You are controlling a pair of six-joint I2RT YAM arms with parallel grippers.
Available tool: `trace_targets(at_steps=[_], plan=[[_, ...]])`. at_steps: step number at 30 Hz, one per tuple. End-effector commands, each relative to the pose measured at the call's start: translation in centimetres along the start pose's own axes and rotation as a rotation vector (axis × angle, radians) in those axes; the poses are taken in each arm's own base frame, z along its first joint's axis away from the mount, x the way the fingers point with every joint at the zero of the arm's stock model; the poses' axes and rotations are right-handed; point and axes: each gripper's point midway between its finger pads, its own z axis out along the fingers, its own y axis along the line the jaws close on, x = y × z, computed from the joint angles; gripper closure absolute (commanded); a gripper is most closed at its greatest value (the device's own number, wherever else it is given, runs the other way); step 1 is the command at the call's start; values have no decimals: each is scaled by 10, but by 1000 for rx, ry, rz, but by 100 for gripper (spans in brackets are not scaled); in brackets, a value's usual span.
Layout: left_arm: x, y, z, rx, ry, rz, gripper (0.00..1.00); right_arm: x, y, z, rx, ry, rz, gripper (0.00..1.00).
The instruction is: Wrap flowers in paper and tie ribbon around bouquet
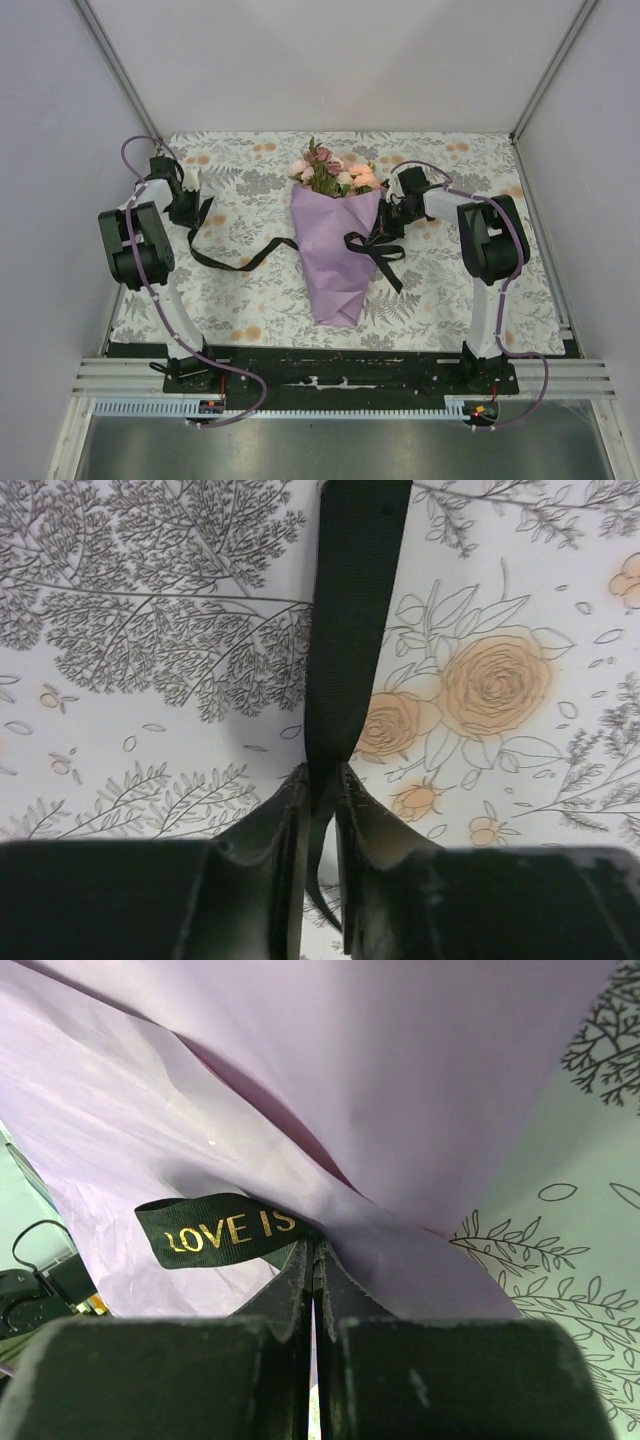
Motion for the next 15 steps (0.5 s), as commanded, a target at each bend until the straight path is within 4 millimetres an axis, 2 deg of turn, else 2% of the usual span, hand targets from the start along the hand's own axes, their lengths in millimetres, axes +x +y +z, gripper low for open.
trace_targets(at_steps=[1, 3, 6, 8, 9, 10, 11, 14, 15], plan=[[-16, -44, -8, 286, -65, 3, 89, -7, 5, 0, -2, -9, -32, 100], [-45, -71, -41, 402, -187, 9, 98, -8, 6, -1, -4, -14, -37, 100], [-87, -125, -103, 571, -369, 59, 98, -10, 7, -3, -9, -21, -43, 100], [-107, -185, -147, 723, -458, 143, 98, -10, 9, -4, -14, -19, -48, 100], [-113, -211, -163, 765, -481, 171, 98, -10, 9, -5, -15, -20, -48, 100], [-115, -248, -181, 836, -496, 218, 98, -9, 9, -5, -16, -15, -49, 100], [-119, -277, -199, 897, -517, 245, 98, -9, 11, -5, -21, -16, -56, 100], [-117, -367, -251, 1090, -562, 332, 98, -10, 11, -4, -27, -13, -53, 100], [-110, -395, -267, 1161, -569, 367, 98, -10, 11, -3, -31, -11, -51, 100]])
